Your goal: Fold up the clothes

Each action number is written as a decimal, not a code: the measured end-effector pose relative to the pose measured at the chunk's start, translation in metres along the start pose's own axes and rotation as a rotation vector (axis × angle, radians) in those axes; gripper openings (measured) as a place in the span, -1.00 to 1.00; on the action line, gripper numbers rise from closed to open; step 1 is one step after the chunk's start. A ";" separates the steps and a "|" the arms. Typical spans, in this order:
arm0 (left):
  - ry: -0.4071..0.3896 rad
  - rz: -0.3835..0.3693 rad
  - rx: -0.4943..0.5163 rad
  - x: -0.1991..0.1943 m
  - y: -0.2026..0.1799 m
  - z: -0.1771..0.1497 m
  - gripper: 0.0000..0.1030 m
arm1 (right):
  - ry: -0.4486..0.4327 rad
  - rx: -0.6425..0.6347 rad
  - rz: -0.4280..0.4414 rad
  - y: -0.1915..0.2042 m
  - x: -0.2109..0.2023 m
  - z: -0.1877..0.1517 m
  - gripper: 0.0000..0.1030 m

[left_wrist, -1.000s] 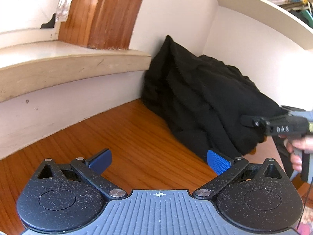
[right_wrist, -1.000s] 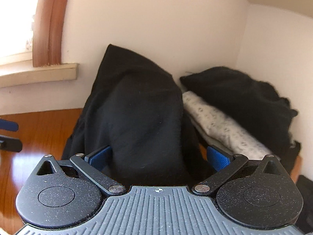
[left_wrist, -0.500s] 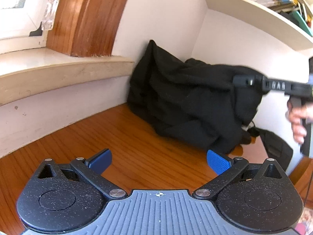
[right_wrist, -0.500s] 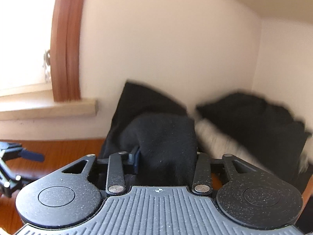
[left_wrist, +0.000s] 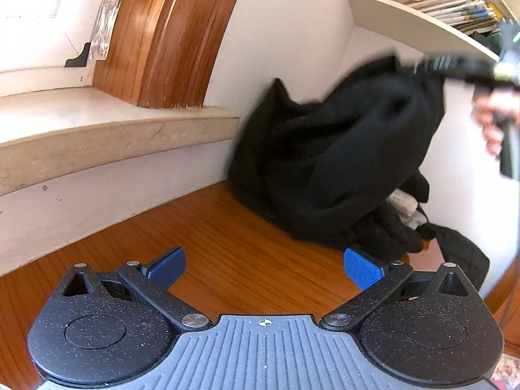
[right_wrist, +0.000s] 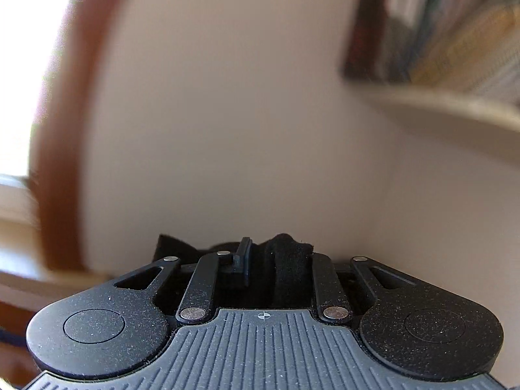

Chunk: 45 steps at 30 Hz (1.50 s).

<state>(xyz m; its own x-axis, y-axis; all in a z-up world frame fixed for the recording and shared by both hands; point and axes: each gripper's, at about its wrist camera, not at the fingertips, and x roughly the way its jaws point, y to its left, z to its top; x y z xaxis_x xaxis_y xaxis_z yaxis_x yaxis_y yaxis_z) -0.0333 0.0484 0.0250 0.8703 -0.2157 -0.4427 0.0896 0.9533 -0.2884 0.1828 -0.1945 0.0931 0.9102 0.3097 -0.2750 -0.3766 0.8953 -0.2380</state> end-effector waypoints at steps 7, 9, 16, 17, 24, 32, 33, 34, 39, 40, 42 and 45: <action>0.012 0.010 0.048 0.003 -0.006 -0.005 1.00 | 0.222 0.111 -0.039 -0.056 0.038 -0.085 -0.49; 0.009 0.015 0.070 0.002 -0.010 -0.006 1.00 | 0.215 0.178 0.011 -0.076 0.028 -0.102 -0.41; 0.023 -0.009 0.161 0.008 -0.033 -0.008 1.00 | 0.143 0.293 0.047 -0.126 -0.030 -0.141 0.56; 0.036 -0.024 0.188 0.012 -0.041 -0.008 1.00 | 0.132 0.300 0.049 -0.134 -0.038 -0.145 0.56; 0.069 -0.105 0.216 0.055 -0.098 0.001 0.54 | 0.117 0.314 0.058 -0.157 -0.060 -0.163 0.58; -0.007 0.035 0.382 0.078 -0.154 0.008 0.64 | 0.106 0.209 0.129 -0.130 -0.084 -0.168 0.61; -0.005 0.023 0.401 0.082 -0.158 0.009 0.77 | 0.102 0.205 0.144 -0.127 -0.088 -0.169 0.63; -0.005 0.013 0.422 0.086 -0.161 0.011 0.78 | 0.101 0.208 0.158 -0.125 -0.090 -0.169 0.70; 0.017 0.023 0.471 0.104 -0.169 0.027 0.14 | 0.096 0.223 0.191 -0.113 -0.090 -0.165 0.72; 0.057 0.010 0.434 0.109 -0.165 0.032 -0.01 | 0.094 0.211 0.188 -0.110 -0.089 -0.163 0.72; 0.141 -0.016 0.350 0.119 -0.154 0.042 -0.51 | 0.098 0.201 0.190 -0.105 -0.085 -0.161 0.72; 0.106 0.026 0.336 0.112 -0.146 0.050 -0.87 | 0.108 0.199 0.196 -0.096 -0.079 -0.158 0.72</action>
<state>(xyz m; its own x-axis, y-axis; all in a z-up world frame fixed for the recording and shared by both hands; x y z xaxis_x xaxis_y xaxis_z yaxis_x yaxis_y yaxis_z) 0.0758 -0.1042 0.0599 0.8210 -0.1940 -0.5370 0.2375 0.9713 0.0123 0.1200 -0.3559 -0.0091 0.7960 0.4565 -0.3975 -0.4924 0.8703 0.0135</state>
